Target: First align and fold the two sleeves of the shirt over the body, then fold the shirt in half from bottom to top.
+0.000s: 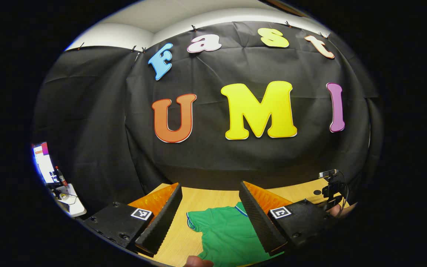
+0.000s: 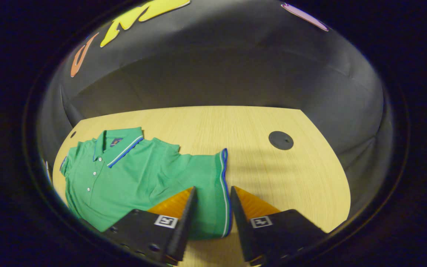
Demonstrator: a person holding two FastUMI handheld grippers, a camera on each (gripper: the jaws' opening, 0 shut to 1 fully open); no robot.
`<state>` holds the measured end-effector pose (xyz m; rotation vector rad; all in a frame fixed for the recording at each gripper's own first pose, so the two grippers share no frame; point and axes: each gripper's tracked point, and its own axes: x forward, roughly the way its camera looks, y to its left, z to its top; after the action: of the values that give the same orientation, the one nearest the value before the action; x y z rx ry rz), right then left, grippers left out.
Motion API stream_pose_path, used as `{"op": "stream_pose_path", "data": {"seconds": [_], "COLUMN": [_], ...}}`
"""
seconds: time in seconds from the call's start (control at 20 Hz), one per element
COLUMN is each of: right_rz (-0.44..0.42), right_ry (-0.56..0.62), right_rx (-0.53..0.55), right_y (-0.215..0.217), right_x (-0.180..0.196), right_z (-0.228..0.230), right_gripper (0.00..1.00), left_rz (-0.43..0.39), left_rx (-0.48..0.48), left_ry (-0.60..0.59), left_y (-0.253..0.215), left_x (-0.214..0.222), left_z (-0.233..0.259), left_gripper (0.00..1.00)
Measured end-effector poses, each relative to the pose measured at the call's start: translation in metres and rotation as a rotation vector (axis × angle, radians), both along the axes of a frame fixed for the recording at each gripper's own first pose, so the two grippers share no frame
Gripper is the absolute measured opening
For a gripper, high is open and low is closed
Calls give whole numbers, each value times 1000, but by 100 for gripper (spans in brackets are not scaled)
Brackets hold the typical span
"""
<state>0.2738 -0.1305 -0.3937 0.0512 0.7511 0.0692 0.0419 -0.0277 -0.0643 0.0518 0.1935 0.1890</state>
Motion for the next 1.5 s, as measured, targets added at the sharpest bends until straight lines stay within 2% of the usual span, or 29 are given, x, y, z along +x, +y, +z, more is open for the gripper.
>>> {"op": "stream_pose_path", "data": {"seconds": [0.15, 0.2, 0.25, 0.3, 0.45, 0.7, 0.95, 1.1, 1.25, 1.35, 1.5], "right_rz": [13, 13, 4, 8, 19, -37, -11, 24, -20, -37, -36], "right_ry": [11, 9, 5, 11, 9, -36, -67, -82, -88, -91, -60], "right_rx": [30, 39, 46, 45, 22, 39, 57, -4, -45, -33, -51], "right_y": [5, 5, 4, 5, 4, 5, 44, 59, 45, 41, 32], "right_x": [-2, -2, -5, 0, -3, -8, -19, -24, -21, -16, -12], "right_z": [1, 1, 7, 1, 9, 47, 87, 96, 88, 81, 60], "right_gripper": [19, 14, 14, 0, 0, 0, 0, 0, 0, 18, 72], "left_rz": [-22, -27, -31, -34, -32, -25, -26, -19, -2, 4, 1], "left_rx": [10, 12, 11, 10, 8, -10, -23, -28, -28, -35, -27], "left_ry": [-5, -6, -6, -6, -5, 1, -16, -21, -22, -15, -14], "left_y": [-6, -6, -7, -7, -5, 3, 11, 23, 35, 39, 36], "left_x": [3, 5, 5, 5, 3, 0, -5, -9, -14, -13, -11], "left_z": [2, 3, 2, 2, 2, -1, 2, 2, -1, -4, -4], "left_gripper": [99, 99, 99, 99, 99, 99, 99, 99, 99, 99, 99]}}
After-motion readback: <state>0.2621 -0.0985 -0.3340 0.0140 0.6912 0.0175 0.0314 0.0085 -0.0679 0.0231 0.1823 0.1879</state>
